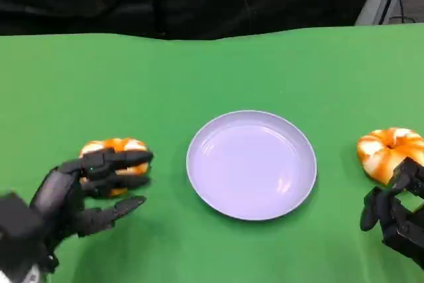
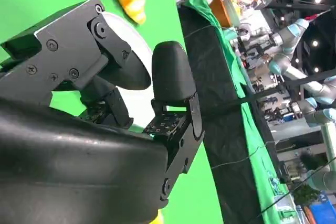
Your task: Grasp the bread from the table and place it into the plate.
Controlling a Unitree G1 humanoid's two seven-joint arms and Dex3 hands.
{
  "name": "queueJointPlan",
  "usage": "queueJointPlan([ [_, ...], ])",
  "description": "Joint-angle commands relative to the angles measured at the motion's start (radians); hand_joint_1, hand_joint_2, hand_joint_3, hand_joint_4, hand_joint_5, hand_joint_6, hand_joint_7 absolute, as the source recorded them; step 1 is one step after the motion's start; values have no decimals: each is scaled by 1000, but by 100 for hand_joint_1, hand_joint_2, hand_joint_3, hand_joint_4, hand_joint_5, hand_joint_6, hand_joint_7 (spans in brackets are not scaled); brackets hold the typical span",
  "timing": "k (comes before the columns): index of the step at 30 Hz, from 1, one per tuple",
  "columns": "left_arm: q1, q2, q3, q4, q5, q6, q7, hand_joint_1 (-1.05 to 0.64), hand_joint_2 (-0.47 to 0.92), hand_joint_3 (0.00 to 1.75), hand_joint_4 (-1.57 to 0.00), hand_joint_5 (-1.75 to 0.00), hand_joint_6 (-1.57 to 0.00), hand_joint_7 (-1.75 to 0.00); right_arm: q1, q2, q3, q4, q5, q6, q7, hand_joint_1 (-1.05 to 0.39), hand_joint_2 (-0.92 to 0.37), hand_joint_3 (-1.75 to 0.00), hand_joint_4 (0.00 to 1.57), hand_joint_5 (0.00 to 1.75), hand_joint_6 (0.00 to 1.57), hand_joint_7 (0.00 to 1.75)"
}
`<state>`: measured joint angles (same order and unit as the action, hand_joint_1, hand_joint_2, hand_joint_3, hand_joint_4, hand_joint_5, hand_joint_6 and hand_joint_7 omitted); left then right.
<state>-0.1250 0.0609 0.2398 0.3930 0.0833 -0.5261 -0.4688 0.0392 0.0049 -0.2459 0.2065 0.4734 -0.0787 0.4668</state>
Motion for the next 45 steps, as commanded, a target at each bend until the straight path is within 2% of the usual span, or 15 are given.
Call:
queueJointPlan([
  [1,34,164,-80,-163,641,-170,541,-83,92,18,-47,-9,-58,0,-19,-21,-14,5,7,2,-5,-2,-44,-140,91,175,78,164],
  [4,26,204,-126,-211,805,-80,672,-87,92,15,-45,-6,-56,0,-19,-21,-13,6,4,-3,-5,-2,-44,-141,91,175,78,164],
  [10,9,255,-220,-259,970,95,779,-88,92,12,-41,-3,-48,0,-17,-20,-13,7,7,-5,2,-2,-44,-142,91,175,78,163],
  [14,3,279,-279,-278,973,183,782,-89,92,11,-40,-2,-47,0,-14,-17,-12,-2,5,-2,-3,-2,-44,-142,91,175,78,163],
  [18,-87,303,-365,-205,993,268,732,-90,92,9,-41,-2,-49,-1,-14,-13,-9,-4,2,-3,-6,-3,-43,-142,91,175,78,163],
  [27,-181,358,-475,-45,948,307,774,-92,92,8,-45,-3,-52,-1,-7,-11,-2,-20,1,7,-18,-2,-44,-142,91,175,77,164],
  [45,-252,375,-577,150,857,341,758,-89,92,9,-44,-1,-51,0,-8,-11,0,-16,7,5,-15,-3,-45,-140,91,175,77,165],
])
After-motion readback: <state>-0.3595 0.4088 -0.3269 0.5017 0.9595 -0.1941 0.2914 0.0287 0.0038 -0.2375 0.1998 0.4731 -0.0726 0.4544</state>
